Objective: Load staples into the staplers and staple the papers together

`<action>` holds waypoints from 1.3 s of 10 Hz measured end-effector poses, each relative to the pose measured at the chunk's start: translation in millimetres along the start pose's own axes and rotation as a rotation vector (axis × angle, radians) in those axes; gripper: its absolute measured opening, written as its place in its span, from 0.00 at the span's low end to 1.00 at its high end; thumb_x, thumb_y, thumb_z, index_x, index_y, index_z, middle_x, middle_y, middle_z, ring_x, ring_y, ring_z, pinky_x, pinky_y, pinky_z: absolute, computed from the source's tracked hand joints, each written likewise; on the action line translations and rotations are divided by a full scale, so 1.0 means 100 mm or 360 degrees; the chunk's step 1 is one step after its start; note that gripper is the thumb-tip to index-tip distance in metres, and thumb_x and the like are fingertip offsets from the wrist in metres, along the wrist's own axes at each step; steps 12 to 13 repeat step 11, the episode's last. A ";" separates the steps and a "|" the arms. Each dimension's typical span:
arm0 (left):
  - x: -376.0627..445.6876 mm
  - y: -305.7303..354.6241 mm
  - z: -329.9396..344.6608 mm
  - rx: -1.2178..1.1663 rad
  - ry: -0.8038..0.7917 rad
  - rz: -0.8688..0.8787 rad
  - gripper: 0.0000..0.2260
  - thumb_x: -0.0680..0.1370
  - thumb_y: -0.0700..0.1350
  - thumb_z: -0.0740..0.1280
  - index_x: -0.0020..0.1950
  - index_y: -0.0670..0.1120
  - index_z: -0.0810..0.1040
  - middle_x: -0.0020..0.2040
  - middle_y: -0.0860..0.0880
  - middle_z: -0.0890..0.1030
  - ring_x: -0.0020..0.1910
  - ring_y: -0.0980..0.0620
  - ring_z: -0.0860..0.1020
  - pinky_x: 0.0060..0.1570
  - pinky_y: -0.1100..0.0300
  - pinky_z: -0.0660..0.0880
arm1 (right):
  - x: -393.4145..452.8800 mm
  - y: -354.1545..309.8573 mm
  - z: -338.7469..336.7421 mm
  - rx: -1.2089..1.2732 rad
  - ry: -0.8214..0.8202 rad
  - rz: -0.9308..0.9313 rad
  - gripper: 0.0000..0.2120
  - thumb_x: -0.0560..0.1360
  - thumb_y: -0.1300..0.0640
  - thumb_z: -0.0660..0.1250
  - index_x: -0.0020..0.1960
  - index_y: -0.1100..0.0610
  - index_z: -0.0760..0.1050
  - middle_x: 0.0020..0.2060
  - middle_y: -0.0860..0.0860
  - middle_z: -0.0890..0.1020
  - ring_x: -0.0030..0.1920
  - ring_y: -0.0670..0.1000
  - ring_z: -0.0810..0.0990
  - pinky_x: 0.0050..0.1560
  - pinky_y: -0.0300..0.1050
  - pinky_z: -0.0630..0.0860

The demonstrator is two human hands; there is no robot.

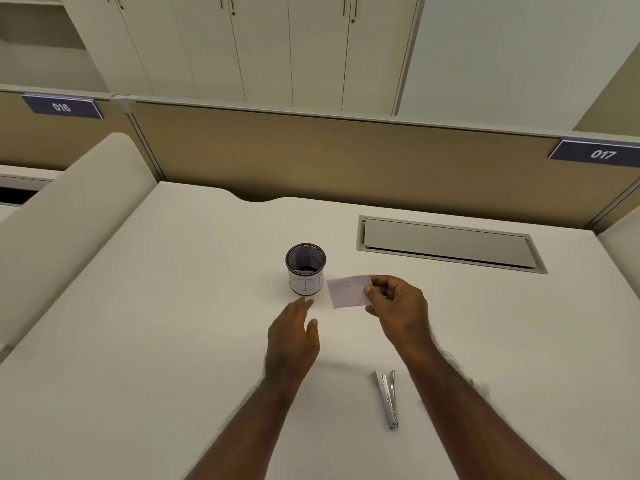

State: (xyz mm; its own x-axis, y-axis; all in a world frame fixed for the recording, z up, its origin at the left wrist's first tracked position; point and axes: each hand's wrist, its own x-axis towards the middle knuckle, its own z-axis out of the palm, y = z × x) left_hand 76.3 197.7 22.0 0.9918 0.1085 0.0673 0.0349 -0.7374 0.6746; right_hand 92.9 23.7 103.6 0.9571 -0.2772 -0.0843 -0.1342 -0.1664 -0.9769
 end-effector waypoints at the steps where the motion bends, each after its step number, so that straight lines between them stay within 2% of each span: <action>1: 0.00 -0.22 0.13 0.0338 -0.0218 -0.0068 0.24 0.81 0.48 0.58 0.77 0.52 0.60 0.80 0.52 0.56 0.79 0.50 0.52 0.75 0.47 0.52 | 0.15 0.03 0.18 -0.0217 0.0022 -0.0149 0.05 0.75 0.59 0.70 0.48 0.51 0.82 0.38 0.46 0.85 0.40 0.47 0.84 0.45 0.47 0.83; 2: -0.03 -0.38 0.22 0.0617 -0.0307 -0.0025 0.27 0.81 0.51 0.57 0.79 0.53 0.55 0.81 0.49 0.49 0.79 0.45 0.47 0.74 0.41 0.50 | 0.29 -0.01 0.39 -0.0459 0.0045 -0.0367 0.06 0.76 0.57 0.69 0.51 0.52 0.82 0.41 0.46 0.85 0.40 0.41 0.81 0.40 0.27 0.77; 3: -0.06 -0.51 0.28 0.0800 -0.0353 0.0054 0.28 0.80 0.52 0.60 0.78 0.50 0.58 0.80 0.45 0.52 0.78 0.39 0.52 0.70 0.33 0.55 | 0.43 -0.07 0.62 -0.0583 0.0008 -0.0473 0.06 0.77 0.57 0.67 0.52 0.53 0.82 0.45 0.47 0.85 0.42 0.43 0.81 0.37 0.24 0.73; 4: -0.07 -0.62 0.33 0.0870 -0.0378 0.0090 0.26 0.79 0.54 0.56 0.77 0.50 0.62 0.78 0.43 0.58 0.76 0.39 0.58 0.68 0.30 0.59 | 0.58 -0.09 0.81 -0.0710 -0.0028 -0.0562 0.07 0.77 0.57 0.66 0.52 0.54 0.82 0.48 0.48 0.83 0.46 0.47 0.82 0.46 0.38 0.79; 5: -0.07 -0.70 0.38 0.0858 -0.0385 0.0119 0.27 0.79 0.56 0.51 0.77 0.51 0.63 0.78 0.44 0.60 0.76 0.40 0.59 0.68 0.29 0.58 | 0.71 -0.05 0.97 -0.0952 -0.0096 -0.0637 0.09 0.79 0.56 0.63 0.53 0.55 0.81 0.50 0.50 0.81 0.48 0.49 0.80 0.49 0.43 0.77; 6: -0.08 -0.75 0.42 0.0846 -0.0383 0.0150 0.27 0.79 0.57 0.51 0.77 0.51 0.62 0.79 0.45 0.59 0.77 0.40 0.58 0.69 0.29 0.56 | 0.79 0.02 1.10 -0.1153 -0.0180 -0.0656 0.10 0.80 0.55 0.61 0.53 0.55 0.81 0.52 0.52 0.80 0.48 0.53 0.80 0.49 0.48 0.78; 8: -0.07 -0.78 0.45 0.0862 -0.0352 0.0163 0.27 0.79 0.58 0.52 0.78 0.52 0.59 0.79 0.46 0.56 0.78 0.41 0.55 0.70 0.29 0.53 | 0.87 0.15 1.24 -0.1461 -0.0278 -0.0744 0.13 0.80 0.55 0.58 0.53 0.53 0.82 0.51 0.51 0.80 0.48 0.55 0.79 0.44 0.48 0.76; 10: -0.06 -0.81 0.47 0.0865 -0.0303 0.0185 0.28 0.80 0.59 0.51 0.79 0.52 0.57 0.80 0.46 0.54 0.78 0.41 0.53 0.70 0.30 0.49 | 0.90 0.24 1.31 -0.1775 -0.0331 -0.0897 0.11 0.79 0.56 0.61 0.54 0.52 0.82 0.52 0.52 0.81 0.52 0.56 0.76 0.41 0.47 0.75; 13: -0.06 -0.82 0.50 0.0852 -0.0281 0.0196 0.27 0.80 0.59 0.51 0.79 0.52 0.57 0.80 0.46 0.55 0.78 0.41 0.53 0.70 0.29 0.50 | 0.91 0.26 1.33 -0.1826 -0.0290 -0.0972 0.10 0.79 0.56 0.63 0.54 0.52 0.82 0.52 0.51 0.82 0.53 0.55 0.75 0.39 0.47 0.76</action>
